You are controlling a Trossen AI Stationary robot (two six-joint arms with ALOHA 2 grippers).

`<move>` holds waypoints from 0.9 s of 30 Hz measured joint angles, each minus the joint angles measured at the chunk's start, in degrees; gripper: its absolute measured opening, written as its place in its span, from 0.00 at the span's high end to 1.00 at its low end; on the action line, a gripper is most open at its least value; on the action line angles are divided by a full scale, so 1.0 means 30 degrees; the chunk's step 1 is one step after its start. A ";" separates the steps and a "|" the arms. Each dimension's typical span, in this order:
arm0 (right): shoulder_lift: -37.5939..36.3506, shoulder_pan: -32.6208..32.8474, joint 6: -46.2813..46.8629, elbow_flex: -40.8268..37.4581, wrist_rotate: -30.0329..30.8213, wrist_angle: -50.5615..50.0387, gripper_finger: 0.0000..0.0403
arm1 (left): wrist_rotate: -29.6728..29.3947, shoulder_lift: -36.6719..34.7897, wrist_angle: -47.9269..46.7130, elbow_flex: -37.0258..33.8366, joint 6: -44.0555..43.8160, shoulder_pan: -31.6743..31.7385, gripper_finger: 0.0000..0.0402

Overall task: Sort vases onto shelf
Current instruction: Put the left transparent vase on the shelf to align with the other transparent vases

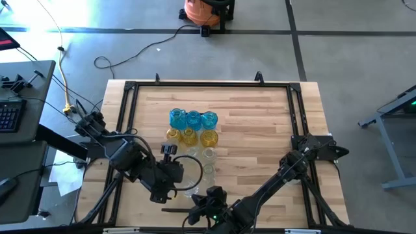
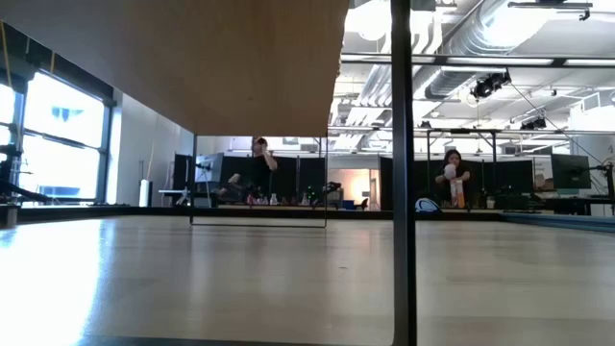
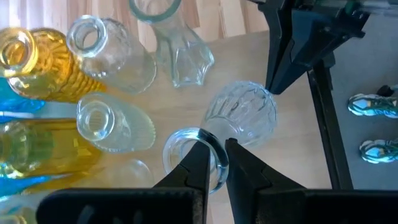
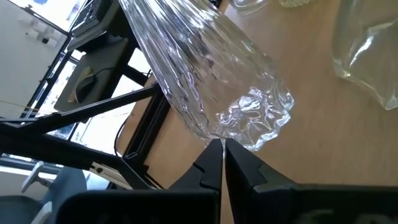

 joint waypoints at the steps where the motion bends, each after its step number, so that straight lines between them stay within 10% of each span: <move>1: 0.0000 0.0000 0.0000 -0.0002 -0.0021 -0.0031 1.00 | -0.0013 0.0069 0.0126 0.0003 0.0003 0.0000 0.94; 27: 0.0000 -0.0182 0.0000 -0.0007 -0.0199 -0.0247 1.00 | 0.0135 0.0188 0.1153 0.0022 -0.0063 0.0036 0.88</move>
